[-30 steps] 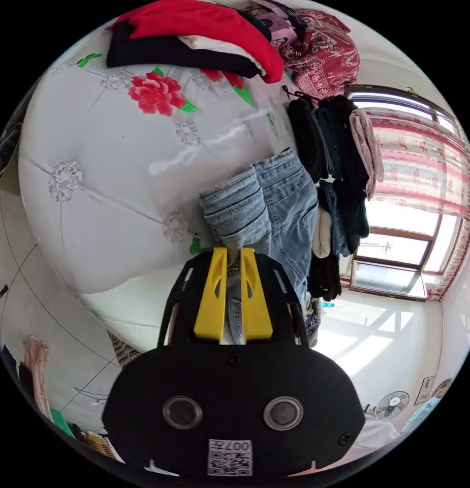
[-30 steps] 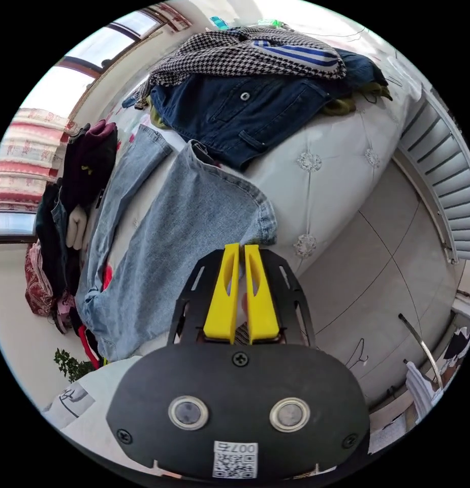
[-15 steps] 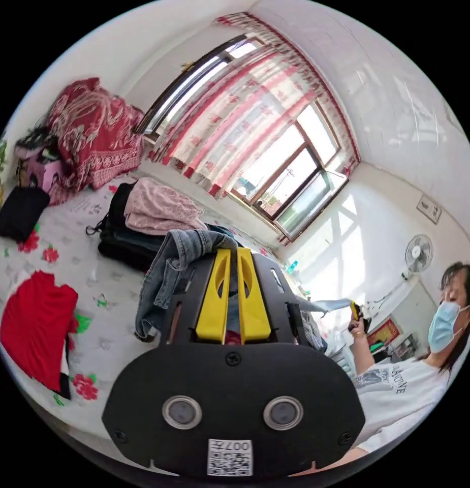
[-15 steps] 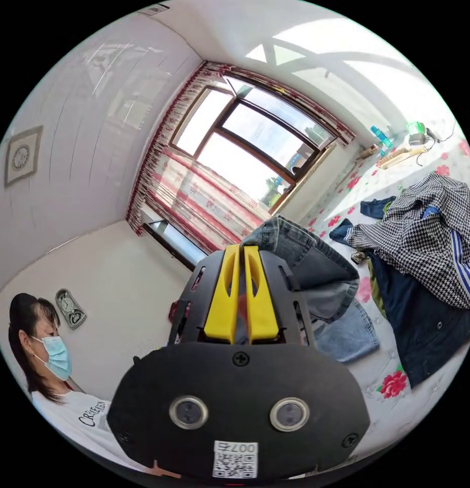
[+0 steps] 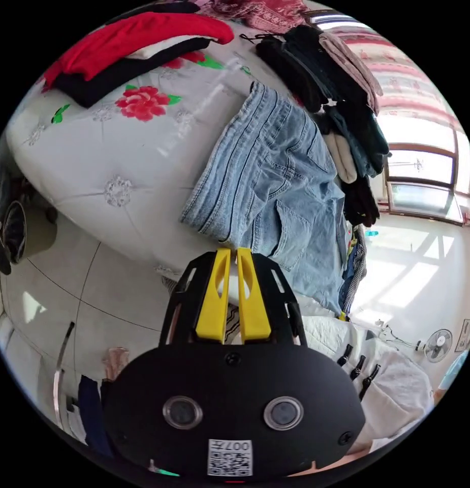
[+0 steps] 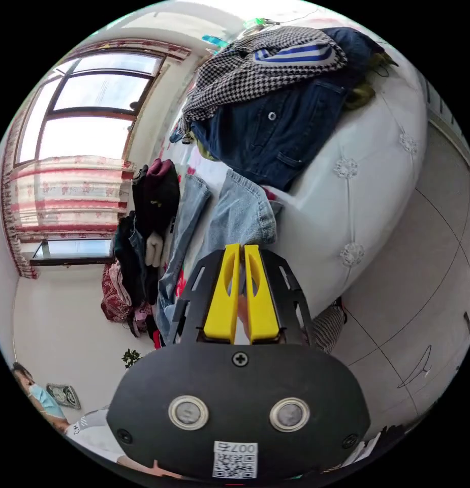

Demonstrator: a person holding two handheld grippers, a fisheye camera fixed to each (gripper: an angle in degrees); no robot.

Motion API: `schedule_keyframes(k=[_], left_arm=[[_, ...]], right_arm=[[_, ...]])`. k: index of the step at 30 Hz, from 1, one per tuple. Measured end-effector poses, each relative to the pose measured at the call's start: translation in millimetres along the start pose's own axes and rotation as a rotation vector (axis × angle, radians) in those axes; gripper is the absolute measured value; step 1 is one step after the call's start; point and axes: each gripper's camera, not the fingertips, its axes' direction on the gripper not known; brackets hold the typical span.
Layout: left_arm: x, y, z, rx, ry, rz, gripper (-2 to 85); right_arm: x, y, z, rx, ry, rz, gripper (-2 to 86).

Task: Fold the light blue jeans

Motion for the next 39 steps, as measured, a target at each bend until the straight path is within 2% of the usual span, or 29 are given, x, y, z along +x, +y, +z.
schedule_keyframes(k=[3, 7, 11, 13, 17, 22, 26, 33, 38, 39], left_arm=[[12, 9, -18, 0.031, 0.058, 0.069, -0.2], [38, 15, -14, -0.041, -0.091, 0.190, 1.2], [23, 23, -8, -0.008, -0.086, 0.056, 4.2], [19, 31, -22, 0.082, -0.063, 0.008, 4.9], [34, 27, -45, 0.182, -0.128, 0.034, 5.1], [75, -26, -41, 0.208, -0.097, 0.090, 5.9], [117, -72, -27, 0.184, -0.134, 0.161, 6.4], [174, -168, -17, 0.196, -0.202, 0.217, 7.0], [190, -233, -3, 0.168, -0.229, 0.216, 7.9], [192, -248, 3, 0.159, -0.237, 0.216, 8.2]], right_arm=[[-12, -2, -28, 0.020, -0.003, -0.058, -0.1], [-45, -4, -34, -0.040, 0.220, -0.176, 0.7], [-56, 2, -28, -0.028, 0.435, -0.129, 2.3], [-78, 9, -37, 0.071, 0.525, -0.163, 3.1], [-122, 8, -37, 0.137, 0.471, -0.284, 4.0], [-200, -21, 25, 0.042, 0.336, -0.418, 4.4], [-262, -38, 85, -0.054, 0.328, -0.541, 4.3], [-350, -64, 193, -0.190, 0.408, -0.728, 4.3], [-350, -70, 253, -0.341, 0.565, -0.758, 5.0], [-350, -61, 249, -0.294, 0.582, -0.850, 4.8]])
